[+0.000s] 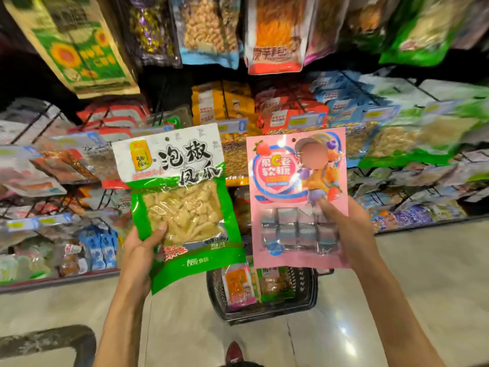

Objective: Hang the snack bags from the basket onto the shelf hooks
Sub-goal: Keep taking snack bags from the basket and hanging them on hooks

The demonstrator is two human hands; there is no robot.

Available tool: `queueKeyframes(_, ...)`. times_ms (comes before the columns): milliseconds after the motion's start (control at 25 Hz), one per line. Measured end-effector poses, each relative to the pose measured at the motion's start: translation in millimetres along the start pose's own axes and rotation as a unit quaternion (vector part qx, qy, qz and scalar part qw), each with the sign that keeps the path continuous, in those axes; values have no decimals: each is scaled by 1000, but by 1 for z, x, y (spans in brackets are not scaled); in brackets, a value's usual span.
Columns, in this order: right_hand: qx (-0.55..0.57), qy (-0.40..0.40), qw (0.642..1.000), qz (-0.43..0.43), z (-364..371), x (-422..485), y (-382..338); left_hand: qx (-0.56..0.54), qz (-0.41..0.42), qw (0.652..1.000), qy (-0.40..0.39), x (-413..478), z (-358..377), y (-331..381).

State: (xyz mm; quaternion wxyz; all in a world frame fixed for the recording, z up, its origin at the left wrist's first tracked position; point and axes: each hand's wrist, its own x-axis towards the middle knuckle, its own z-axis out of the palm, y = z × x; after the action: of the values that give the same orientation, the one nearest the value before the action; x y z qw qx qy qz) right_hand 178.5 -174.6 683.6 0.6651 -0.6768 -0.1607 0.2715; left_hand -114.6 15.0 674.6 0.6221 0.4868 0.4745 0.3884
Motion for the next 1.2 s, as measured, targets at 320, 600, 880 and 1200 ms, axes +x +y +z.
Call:
queueKeyframes(320, 28, 58, 996, -59, -117, -10, -28, 20, 28, 997, -74, -48, 110, 18)
queueKeyframes(600, 39, 92, 992, -77, -216, -14, -40, 46, 52, 992, -104, -95, 198, 18)
queueKeyframes(880, 64, 121, 986, -100, -299, -20, -49, 79, 82, 986, -120, -133, 274, 15)
queueKeyframes(1200, 57, 162, 980, -105, -360, 20, -70, 91, 108, 975, -173, -131, 359, 24)
